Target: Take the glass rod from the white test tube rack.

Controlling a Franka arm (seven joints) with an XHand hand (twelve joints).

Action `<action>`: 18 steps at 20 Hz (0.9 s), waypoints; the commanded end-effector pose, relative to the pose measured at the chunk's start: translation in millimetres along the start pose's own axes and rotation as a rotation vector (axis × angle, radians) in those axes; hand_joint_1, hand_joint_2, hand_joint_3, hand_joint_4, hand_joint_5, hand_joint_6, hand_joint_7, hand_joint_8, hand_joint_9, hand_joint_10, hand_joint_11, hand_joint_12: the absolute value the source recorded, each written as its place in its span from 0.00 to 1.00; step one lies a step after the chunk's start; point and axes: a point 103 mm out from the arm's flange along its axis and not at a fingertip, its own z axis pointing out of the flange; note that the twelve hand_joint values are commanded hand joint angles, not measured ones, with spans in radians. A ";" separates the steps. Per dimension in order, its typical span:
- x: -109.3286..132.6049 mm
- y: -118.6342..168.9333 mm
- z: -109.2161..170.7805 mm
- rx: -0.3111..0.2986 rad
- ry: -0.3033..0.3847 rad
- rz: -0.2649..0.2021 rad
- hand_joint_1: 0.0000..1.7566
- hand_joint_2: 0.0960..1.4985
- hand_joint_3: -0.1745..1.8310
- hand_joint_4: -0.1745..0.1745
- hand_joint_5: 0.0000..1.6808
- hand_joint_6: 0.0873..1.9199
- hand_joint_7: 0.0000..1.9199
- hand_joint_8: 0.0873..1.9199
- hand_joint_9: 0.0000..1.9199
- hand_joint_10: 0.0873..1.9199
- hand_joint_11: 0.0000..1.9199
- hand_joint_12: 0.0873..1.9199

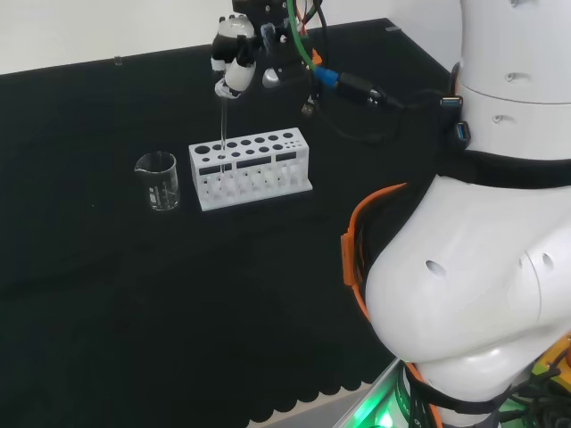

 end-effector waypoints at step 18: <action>-4.4 0.4 11.6 0.042 -0.015 0.017 0.56 0.37 0.48 0.00 0.39 0.49 0.39 0.43 0.42 0.39 0.38 0.64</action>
